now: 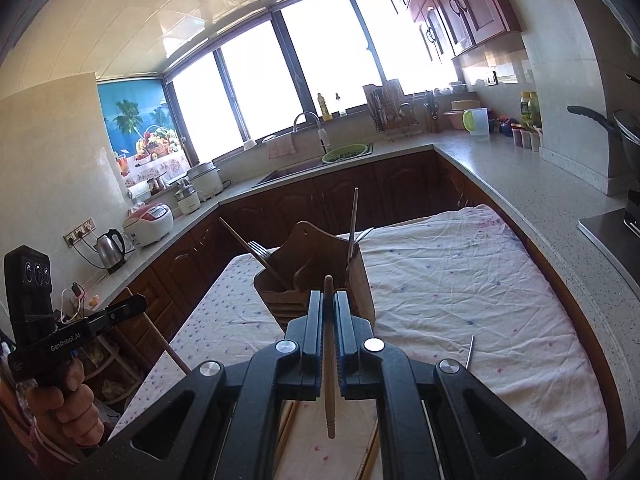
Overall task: Organize utensils
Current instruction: 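Lift both held wooden chopsticks and lower them into the wooden holder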
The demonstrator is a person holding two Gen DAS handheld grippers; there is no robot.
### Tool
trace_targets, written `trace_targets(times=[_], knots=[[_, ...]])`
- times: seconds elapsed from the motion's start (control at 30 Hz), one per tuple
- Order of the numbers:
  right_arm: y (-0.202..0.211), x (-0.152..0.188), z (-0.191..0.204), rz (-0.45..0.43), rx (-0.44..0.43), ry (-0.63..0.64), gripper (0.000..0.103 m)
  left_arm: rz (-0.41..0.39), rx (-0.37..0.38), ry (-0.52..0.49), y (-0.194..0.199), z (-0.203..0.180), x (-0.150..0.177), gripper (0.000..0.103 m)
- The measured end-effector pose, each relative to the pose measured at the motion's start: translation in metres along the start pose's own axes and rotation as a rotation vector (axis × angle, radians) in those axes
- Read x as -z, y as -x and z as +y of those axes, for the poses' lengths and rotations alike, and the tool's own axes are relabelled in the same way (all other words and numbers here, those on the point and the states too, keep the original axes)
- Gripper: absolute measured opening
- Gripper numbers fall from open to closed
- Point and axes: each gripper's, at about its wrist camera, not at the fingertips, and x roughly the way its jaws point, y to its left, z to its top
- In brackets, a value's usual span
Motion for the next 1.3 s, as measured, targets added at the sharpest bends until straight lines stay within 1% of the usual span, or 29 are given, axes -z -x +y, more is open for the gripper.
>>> trace_targets(times=[0.3,0.47,0.63,0.77,0.87,1.0,1.17,1.3], knots=[[-0.007,-0.042,0.006,-0.083,-0.006,0.010,0.005,-0.129,-0.036,-0.016,0.003,0.005,-0.052,0.004],[-0.014,-0.074,0.007,-0.160,-0.002,0.008,0.005,-0.200,-0.050,-0.018,0.000,0.008,-0.084,0.004],[-0.029,-0.105,0.006,-0.221,0.008,-0.003,0.005,-0.266,-0.063,0.005,-0.013,0.015,-0.115,0.004],[-0.051,-0.118,0.003,-0.227,0.011,-0.017,0.005,-0.304,-0.094,0.043,-0.035,0.026,-0.128,0.004],[-0.069,-0.115,-0.002,-0.217,0.019,-0.029,0.005,-0.301,-0.115,0.091,-0.058,0.040,-0.126,0.004],[-0.089,-0.101,-0.010,-0.195,0.026,-0.044,0.005,-0.279,-0.141,0.145,-0.086,0.057,-0.106,0.004],[-0.109,-0.079,-0.019,-0.147,0.034,-0.061,0.005,-0.233,-0.148,0.177,-0.109,0.068,-0.076,0.004],[-0.122,-0.066,-0.026,-0.108,0.039,-0.078,0.005,-0.190,-0.151,0.166,-0.121,0.068,-0.060,0.004]])
